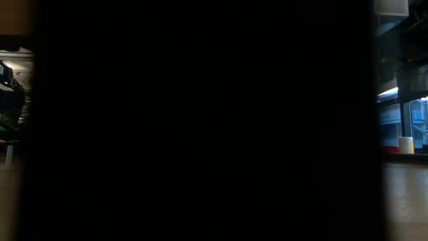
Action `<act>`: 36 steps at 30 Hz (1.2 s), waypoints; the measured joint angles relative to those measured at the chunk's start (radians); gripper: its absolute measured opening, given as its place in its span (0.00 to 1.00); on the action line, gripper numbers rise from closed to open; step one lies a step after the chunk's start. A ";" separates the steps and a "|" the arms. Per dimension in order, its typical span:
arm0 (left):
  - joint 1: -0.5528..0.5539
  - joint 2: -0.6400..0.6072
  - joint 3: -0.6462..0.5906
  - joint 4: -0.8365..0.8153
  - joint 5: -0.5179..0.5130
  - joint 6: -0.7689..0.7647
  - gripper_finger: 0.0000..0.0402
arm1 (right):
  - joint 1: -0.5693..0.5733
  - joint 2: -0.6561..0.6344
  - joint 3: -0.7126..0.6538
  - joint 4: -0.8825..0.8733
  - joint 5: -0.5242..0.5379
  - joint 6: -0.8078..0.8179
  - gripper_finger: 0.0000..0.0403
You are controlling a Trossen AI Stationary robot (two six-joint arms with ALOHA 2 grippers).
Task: Stack baskets on shelf by color
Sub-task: Return to Home Position
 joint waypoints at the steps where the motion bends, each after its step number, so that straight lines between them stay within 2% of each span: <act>1: 0.000 0.000 0.000 0.000 0.000 0.000 0.04 | 0.000 0.000 0.000 0.000 -0.001 -0.003 0.00; 12: 0.000 0.000 0.000 -0.003 0.002 0.000 0.06 | 0.000 0.000 0.000 0.001 -0.001 -0.003 0.00; 29: 0.000 0.000 0.000 -0.003 0.002 0.000 0.00 | 0.000 0.000 0.000 0.002 -0.001 -0.003 0.00; 36: 0.000 0.000 0.000 -0.003 0.002 0.000 0.02 | 0.000 0.000 0.000 0.002 -0.001 -0.003 0.00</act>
